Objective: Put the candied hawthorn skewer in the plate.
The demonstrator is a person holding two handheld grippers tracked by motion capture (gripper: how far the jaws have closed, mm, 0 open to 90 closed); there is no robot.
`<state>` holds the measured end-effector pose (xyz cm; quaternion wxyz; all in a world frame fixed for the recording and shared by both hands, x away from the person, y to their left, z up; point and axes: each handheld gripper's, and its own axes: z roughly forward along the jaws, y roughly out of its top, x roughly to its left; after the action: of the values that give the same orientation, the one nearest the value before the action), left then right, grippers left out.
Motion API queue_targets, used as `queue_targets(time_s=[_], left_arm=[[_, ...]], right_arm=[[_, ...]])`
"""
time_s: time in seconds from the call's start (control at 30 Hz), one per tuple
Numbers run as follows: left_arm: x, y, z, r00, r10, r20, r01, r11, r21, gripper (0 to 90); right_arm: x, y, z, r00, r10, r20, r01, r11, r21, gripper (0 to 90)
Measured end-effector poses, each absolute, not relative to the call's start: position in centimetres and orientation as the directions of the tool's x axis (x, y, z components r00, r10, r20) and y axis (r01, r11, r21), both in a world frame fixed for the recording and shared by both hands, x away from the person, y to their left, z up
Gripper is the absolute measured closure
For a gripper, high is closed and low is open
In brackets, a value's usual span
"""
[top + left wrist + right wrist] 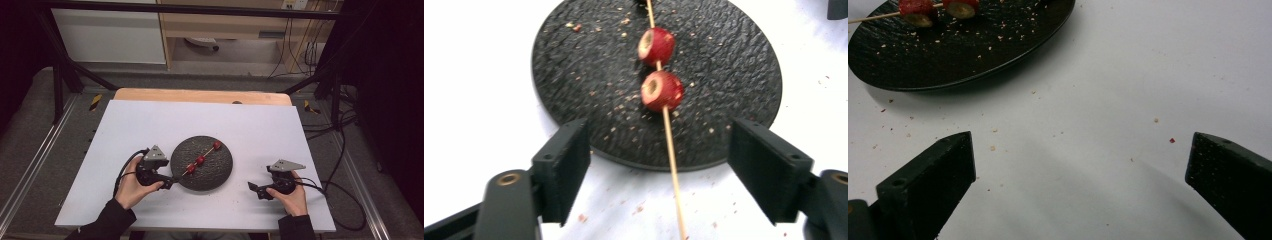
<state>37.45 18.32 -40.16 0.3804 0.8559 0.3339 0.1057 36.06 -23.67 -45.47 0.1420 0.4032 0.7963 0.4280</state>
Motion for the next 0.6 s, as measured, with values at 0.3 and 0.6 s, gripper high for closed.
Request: queue_targets(time_s=[0.3, 0.6], left_arm=[[36.8, 21.5, -40.8, 0.730, 0.682, -0.042, 0.478, -0.466, 0.745, 9.1], [35.9, 24.7, -42.5, 0.710, 0.703, -0.035, 0.483, -0.450, 0.751, 7.7]], right_arm=[[36.0, -23.7, -45.5, -0.634, 0.764, 0.119, 0.520, 0.306, 0.797, 0.5], [36.0, -23.8, -45.5, -0.633, 0.765, 0.123, 0.524, 0.306, 0.795, 0.4]])
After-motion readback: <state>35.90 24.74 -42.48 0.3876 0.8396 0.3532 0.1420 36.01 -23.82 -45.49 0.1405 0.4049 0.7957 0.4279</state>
